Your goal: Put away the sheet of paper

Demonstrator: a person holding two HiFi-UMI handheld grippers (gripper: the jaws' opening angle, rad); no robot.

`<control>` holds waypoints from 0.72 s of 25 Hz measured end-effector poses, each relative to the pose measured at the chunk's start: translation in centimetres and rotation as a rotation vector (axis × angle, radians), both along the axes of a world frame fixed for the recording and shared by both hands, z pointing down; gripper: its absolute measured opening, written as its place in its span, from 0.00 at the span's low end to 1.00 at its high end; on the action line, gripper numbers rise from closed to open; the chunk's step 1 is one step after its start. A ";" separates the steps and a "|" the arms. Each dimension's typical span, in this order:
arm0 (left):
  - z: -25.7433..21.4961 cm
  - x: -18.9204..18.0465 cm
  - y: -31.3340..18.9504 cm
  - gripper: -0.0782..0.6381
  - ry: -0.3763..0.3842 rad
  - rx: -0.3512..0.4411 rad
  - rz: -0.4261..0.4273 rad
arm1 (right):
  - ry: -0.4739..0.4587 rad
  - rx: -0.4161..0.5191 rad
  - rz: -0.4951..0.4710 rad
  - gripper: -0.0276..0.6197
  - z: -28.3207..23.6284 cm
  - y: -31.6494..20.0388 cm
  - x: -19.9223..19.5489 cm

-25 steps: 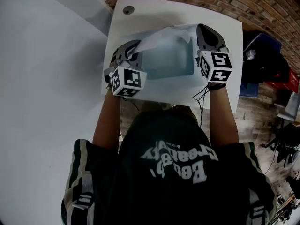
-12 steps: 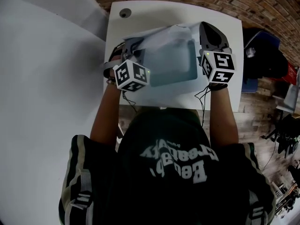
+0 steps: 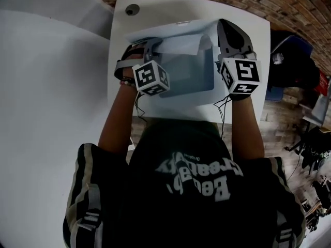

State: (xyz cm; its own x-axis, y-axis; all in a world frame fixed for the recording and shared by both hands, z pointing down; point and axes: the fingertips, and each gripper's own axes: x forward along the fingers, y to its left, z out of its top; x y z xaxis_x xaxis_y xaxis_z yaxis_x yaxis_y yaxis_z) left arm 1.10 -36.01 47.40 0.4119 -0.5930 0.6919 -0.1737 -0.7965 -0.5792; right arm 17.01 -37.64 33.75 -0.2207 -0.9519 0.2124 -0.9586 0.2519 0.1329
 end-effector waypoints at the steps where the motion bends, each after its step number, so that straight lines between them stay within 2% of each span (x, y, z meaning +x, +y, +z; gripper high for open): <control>1: 0.4 0.2 -0.1 0.11 -0.018 0.001 0.005 | 0.000 0.001 -0.007 0.04 0.0 -0.1 -0.1; 5: 1.5 1.4 0.1 0.11 -0.113 0.016 0.021 | -0.001 0.002 -0.029 0.04 0.0 -0.3 -0.3; 12: 2.4 3.6 0.1 0.11 -0.183 0.043 0.027 | -0.004 0.000 -0.057 0.04 0.0 -0.3 -0.2; 14: 2.4 4.0 -0.3 0.11 -0.195 0.068 0.018 | -0.005 0.000 -0.061 0.04 0.1 -0.4 -0.4; 18: 2.3 4.1 -0.9 0.11 -0.268 0.141 -0.024 | -0.009 -0.004 -0.070 0.03 0.1 -0.5 -0.4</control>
State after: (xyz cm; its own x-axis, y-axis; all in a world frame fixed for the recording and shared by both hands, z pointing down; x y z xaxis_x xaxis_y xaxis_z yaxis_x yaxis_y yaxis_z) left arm 5.16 -36.88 49.68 0.2104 -0.6983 0.6842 -0.0171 -0.7024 -0.7116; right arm 16.65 -38.11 33.85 -0.2888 -0.9333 0.2134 -0.9398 0.3189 0.1228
